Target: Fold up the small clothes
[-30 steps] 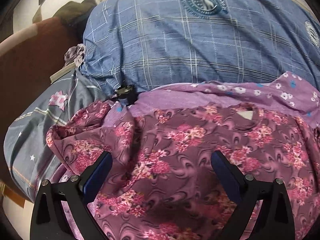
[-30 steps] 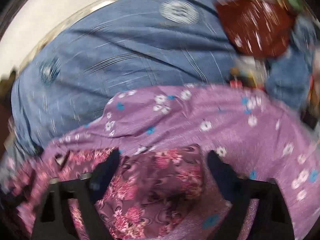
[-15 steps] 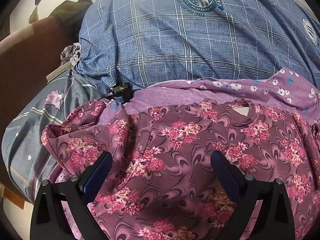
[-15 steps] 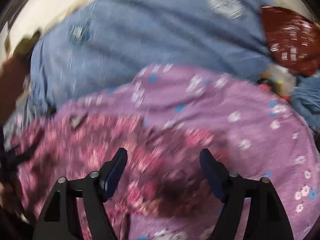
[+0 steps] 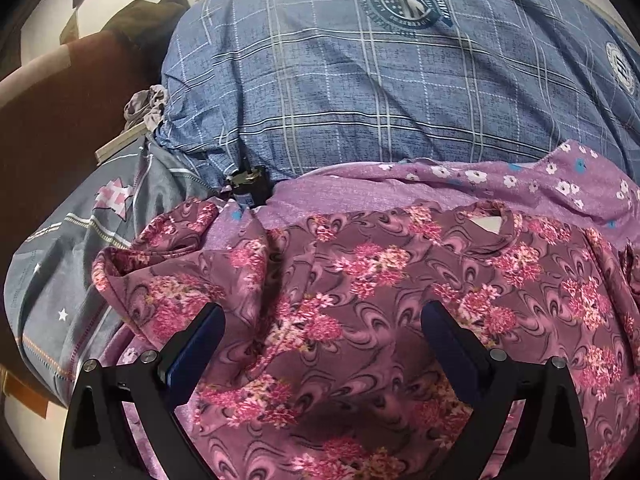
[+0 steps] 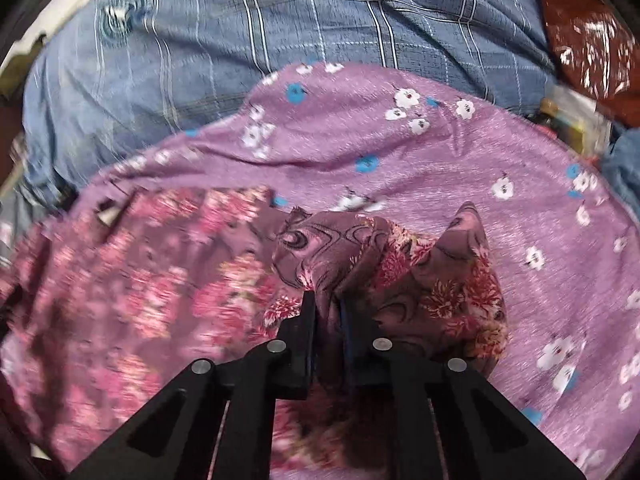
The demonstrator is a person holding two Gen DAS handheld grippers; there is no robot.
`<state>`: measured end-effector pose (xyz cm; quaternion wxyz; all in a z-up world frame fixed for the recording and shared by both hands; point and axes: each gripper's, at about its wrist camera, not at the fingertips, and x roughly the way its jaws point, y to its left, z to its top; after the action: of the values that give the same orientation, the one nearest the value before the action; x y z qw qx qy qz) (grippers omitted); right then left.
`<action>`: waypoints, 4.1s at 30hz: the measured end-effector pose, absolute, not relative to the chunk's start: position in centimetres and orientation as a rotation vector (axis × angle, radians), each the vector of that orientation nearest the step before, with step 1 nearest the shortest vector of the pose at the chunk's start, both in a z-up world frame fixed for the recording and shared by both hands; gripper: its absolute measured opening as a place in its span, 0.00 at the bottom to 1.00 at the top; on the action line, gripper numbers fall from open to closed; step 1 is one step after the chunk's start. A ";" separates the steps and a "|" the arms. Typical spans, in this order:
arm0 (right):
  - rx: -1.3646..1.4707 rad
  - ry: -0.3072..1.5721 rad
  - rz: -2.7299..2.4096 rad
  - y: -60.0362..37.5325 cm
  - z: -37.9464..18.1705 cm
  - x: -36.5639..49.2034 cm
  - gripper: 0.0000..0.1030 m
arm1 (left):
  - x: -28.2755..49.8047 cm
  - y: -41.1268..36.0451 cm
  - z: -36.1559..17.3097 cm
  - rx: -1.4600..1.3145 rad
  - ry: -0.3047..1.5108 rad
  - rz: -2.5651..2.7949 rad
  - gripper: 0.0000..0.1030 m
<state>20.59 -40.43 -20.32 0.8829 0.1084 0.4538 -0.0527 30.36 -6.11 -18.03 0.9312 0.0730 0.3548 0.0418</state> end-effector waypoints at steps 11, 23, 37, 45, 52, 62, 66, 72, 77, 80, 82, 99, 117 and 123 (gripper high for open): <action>0.636 0.597 0.445 -32.3 -10.3 19.0 0.09 | 30.4 -0.8 -16.2 0.027 0.671 0.218 0.96; 0.592 0.759 0.553 -15.2 -14.9 25.6 0.11 | 28.3 8.9 -14.2 -0.168 0.586 0.419 0.96; 0.518 0.910 0.493 -17.5 -17.7 24.0 0.52 | 28.2 9.4 -14.4 -0.137 0.555 0.456 0.96; 0.346 1.060 0.339 -17.9 -24.3 24.9 0.41 | 28.8 13.4 -14.8 -0.201 0.590 0.548 0.96; 0.305 0.984 0.406 -18.1 -21.7 24.4 0.45 | 28.6 20.0 -15.5 -0.377 0.562 0.608 0.96; 0.306 1.074 0.431 -18.4 -23.4 23.8 0.46 | 33.9 22.4 -16.8 -0.471 0.634 0.455 0.96; 0.298 1.074 0.454 -18.6 -23.6 23.7 0.46 | 38.3 21.4 -17.6 -0.375 0.744 0.408 0.96; 0.327 1.084 0.491 -19.5 -23.7 23.9 0.46 | 40.9 17.5 -18.1 -0.155 0.835 0.387 0.97; 0.310 1.085 0.493 -19.4 -23.6 23.7 0.46 | 43.0 17.1 -22.5 0.109 0.994 0.549 0.66; 0.291 1.080 0.491 -19.3 -23.5 23.4 0.46 | 42.4 19.3 -22.3 -0.025 0.973 0.478 0.27; 0.289 1.079 0.489 -19.3 -23.5 23.3 0.46 | 42.0 20.9 -21.6 -0.176 0.946 0.391 0.08; 0.763 0.908 0.751 -22.9 -21.2 24.5 0.65 | 30.6 11.8 -11.8 0.002 0.447 -0.220 0.06; 1.623 0.535 0.786 -28.9 -25.3 25.8 0.53 | 24.4 11.1 -14.2 0.163 0.371 -0.583 0.06; 1.157 0.572 0.472 -32.9 -20.2 24.9 0.07 | 25.9 8.2 -16.0 0.292 0.478 -0.546 0.21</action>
<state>24.92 -32.87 -20.18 0.7732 0.5340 0.2639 0.2177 25.92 8.23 -16.02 0.9245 0.1423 0.2330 -0.2661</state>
